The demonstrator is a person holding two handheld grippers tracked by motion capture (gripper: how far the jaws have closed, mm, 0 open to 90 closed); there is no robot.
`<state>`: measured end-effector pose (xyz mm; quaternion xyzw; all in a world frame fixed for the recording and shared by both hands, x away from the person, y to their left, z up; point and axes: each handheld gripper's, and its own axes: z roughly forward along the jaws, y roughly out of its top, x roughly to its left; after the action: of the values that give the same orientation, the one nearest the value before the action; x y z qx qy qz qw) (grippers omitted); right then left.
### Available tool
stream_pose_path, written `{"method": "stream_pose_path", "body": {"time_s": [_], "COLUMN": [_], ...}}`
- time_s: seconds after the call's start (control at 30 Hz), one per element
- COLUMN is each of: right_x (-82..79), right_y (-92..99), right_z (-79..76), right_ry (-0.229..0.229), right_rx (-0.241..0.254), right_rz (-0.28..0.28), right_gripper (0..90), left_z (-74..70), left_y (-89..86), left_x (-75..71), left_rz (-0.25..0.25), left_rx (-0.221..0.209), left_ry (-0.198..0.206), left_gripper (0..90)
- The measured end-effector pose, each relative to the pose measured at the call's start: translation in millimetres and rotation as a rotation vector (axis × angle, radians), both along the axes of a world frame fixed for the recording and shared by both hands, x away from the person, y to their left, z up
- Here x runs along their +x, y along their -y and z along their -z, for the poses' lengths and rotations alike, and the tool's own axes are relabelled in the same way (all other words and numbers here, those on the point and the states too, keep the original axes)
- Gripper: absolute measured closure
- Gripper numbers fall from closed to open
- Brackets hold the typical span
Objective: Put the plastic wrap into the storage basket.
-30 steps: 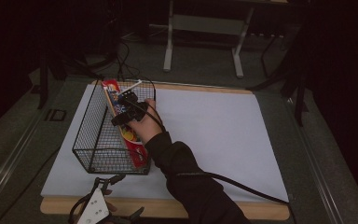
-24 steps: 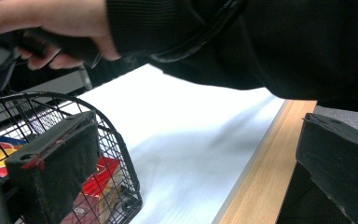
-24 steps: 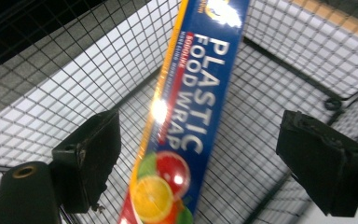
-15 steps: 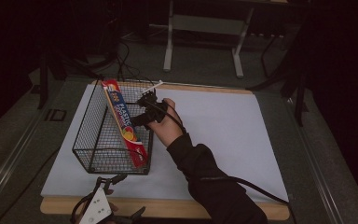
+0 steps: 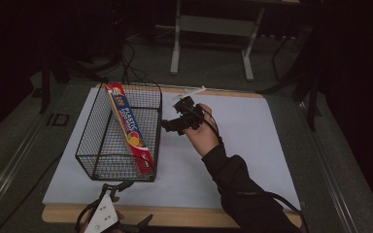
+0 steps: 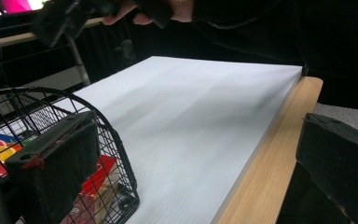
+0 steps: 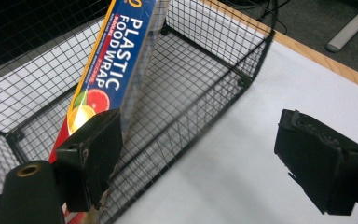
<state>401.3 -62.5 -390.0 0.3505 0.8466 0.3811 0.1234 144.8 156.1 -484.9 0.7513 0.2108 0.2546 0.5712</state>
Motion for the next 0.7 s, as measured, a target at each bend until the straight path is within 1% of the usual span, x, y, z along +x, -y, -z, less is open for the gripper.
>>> {"method": "stream_pose_path", "body": {"time_s": [0.07, 0.1, 0.2, 0.37, 0.43, 0.6, 0.63, 0.7], "right_x": [-0.2, -1.4, -4.4, -9.4, -12.6, -22.4, -24.1, -27.7], "right_y": [3.6, 12.3, 27.1, 44.8, 51.5, 69.3, 71.4, 76.9], "right_z": [0.2, 1.0, 3.4, 8.3, 11.0, 20.8, 22.6, 28.4], "right_ry": [0.0, -0.003, -0.002, -0.001, 0.01, 0.039, 0.04, 0.057], "right_rx": [0.003, 0.013, 0.015, 0.02, 0.012, 0.019, 0.015, -0.007], "right_rz": [-0.001, -0.001, 0.009, 0.014, 0.015, 0.006, 0.007, 0.004], "right_gripper": [15.3, 15.3, 15.3, 15.2, 15.2, 15.1, 15.0, 15.1], "left_z": [0.0, 0.0, 0.1, 0.1, 0.1, 0.3, 0.3, 0.3], "left_y": [-0.1, -0.1, 0.3, 1.0, 0.9, 1.2, 1.2, 1.3], "left_x": [0.5, 0.5, 0.4, 0.3, 0.5, 0.3, 0.2, 0.2], "left_rz": [-0.001, -0.001, -0.001, 0.0, 0.001, 0.001, 0.001, 0.003], "left_rx": [0.0, 0.0, 0.002, 0.003, 0.005, 0.005, 0.007, 0.003], "left_ry": [0.0, 0.001, 0.001, -0.001, 0.0, -0.001, -0.001, -0.002], "left_gripper": [0.2, 0.2, 0.2, 0.2, 0.1, 0.2, 0.2, 0.2]}}
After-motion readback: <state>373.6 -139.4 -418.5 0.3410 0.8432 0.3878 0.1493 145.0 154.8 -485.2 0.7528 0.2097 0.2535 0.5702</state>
